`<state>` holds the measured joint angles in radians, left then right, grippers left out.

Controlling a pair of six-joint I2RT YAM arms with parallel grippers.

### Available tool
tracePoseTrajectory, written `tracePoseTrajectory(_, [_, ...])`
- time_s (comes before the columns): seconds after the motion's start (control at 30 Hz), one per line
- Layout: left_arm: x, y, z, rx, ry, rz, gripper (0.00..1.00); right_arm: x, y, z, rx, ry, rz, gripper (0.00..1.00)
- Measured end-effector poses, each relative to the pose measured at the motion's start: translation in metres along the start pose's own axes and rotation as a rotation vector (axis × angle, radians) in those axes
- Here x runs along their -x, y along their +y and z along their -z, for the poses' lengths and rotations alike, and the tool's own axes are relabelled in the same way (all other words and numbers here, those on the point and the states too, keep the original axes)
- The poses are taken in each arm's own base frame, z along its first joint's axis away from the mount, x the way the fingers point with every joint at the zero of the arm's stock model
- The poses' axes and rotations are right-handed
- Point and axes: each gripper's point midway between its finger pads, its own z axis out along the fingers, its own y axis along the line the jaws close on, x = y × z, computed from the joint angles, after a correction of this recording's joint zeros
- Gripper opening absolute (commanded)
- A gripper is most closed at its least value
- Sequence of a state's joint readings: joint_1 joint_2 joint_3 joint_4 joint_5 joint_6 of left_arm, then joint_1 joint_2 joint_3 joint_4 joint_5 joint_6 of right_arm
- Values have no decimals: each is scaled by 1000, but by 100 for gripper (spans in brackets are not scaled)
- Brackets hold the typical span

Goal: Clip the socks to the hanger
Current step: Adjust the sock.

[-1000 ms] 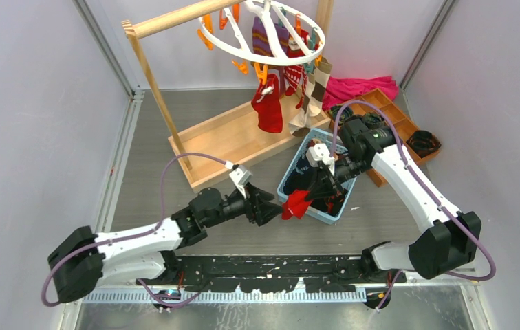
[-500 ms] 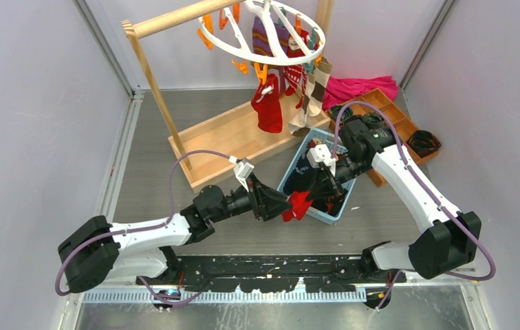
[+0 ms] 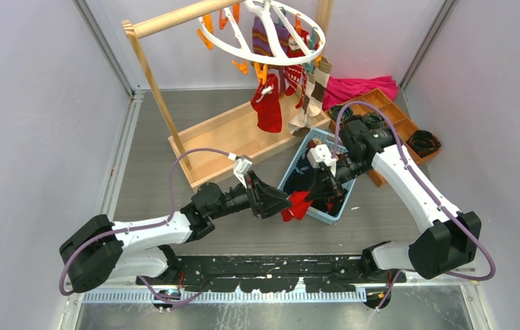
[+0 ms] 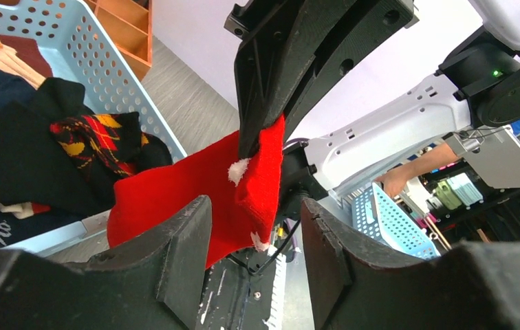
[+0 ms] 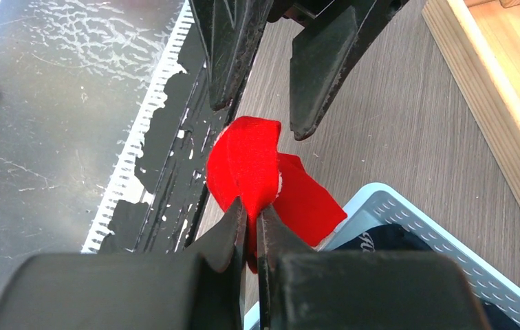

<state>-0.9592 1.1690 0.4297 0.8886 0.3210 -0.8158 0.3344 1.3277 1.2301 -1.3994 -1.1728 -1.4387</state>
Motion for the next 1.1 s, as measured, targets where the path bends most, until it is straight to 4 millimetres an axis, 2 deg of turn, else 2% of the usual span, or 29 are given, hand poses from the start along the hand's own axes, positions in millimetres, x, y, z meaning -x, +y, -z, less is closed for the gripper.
tracePoseTrajectory(0.23, [-5,1,-7,-8,35,27,41,1,1,0,4,-6,-6,1])
tracePoseTrajectory(0.3, [-8,2,-10,-12,49,35,32,1,2,0,4,-6,-7,1])
tracePoseTrajectory(0.37, [-10,2,-12,-18,59,48,8,1,2,0,4,-6,-6,1])
tracePoseTrajectory(0.4, [-11,1,-12,-24,63,56,1,1,2,0,5,-6,-6,1])
tracePoseTrajectory(0.47, [-12,0,-13,-35,69,56,0,1,2,0,5,-6,-6,1])
tracePoseTrajectory(0.5, [-13,-2,-13,-47,75,52,0,1,2,0,5,-6,-6,4])
tracePoseTrajectory(0.53, [-12,-4,-13,-55,77,50,0,1,2,0,5,-6,-7,12])
tracePoseTrajectory(0.67, [-12,-6,-10,-70,84,-28,0,1,3,0,6,-7,-19,56])
tracePoseTrajectory(0.73, [-10,-4,-2,-49,96,-136,0,1,3,0,6,-6,-26,68])
tracePoseTrajectory(0.8, [-4,-3,11,-9,99,-290,0,1,4,1,3,-3,-38,75])
tracePoseTrajectory(0.87, [11,-5,28,28,76,-487,0,0,3,3,-6,8,-53,79])
tracePoseTrajectory(0.97, [31,-10,51,68,32,-745,0,3,2,8,-27,25,-63,82])
tracePoseTrajectory(1.1, [41,-4,69,123,27,-1019,0,11,-1,15,-56,40,-67,84])
